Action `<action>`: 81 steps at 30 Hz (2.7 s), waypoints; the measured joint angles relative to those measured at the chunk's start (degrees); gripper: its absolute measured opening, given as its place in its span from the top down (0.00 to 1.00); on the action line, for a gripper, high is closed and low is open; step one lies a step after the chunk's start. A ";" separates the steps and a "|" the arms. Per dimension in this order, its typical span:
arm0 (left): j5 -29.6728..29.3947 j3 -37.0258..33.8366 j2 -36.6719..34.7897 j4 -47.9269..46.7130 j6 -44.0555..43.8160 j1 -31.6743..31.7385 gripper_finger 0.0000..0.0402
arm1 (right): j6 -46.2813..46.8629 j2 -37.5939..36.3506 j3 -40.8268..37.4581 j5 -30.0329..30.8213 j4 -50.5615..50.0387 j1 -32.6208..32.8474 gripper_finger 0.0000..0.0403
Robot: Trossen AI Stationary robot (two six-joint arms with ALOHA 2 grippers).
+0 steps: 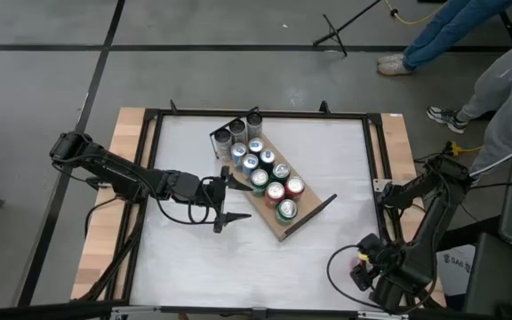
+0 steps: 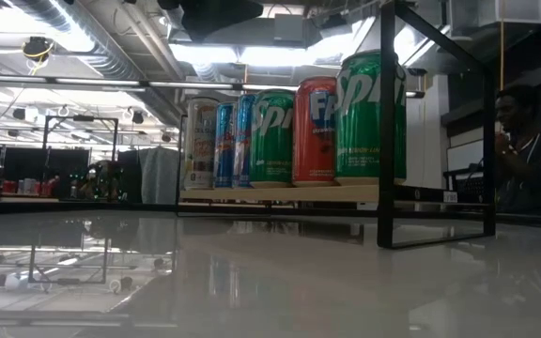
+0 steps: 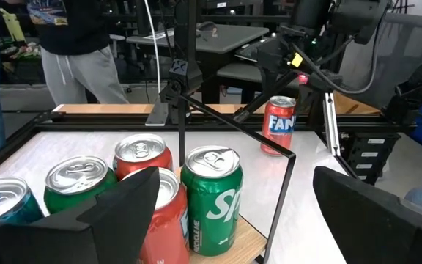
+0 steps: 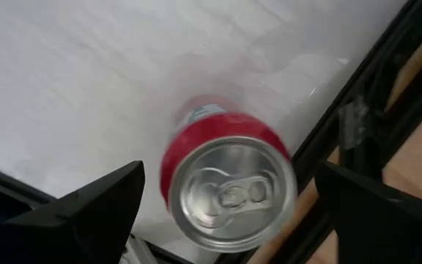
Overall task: Place canned beverage on shelf
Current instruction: Put the red soda can on the shelf
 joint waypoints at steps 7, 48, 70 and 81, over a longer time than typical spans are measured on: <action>0.00 0.00 0.00 0.00 -0.04 0.00 0.12 | -1.39 0.00 -2.47 -0.11 5.69 0.00 0.03; 0.00 0.00 0.02 0.04 0.04 0.02 0.12 | -89.37 0.04 -5.50 1.72 17.53 -19.38 0.27; 0.00 0.00 0.02 0.04 0.04 0.00 0.12 | -108.21 0.04 -5.50 -0.37 17.56 -24.02 0.25; -0.02 0.00 0.02 0.04 0.04 0.00 0.12 | -108.06 0.04 -5.50 -1.00 17.56 -24.02 0.25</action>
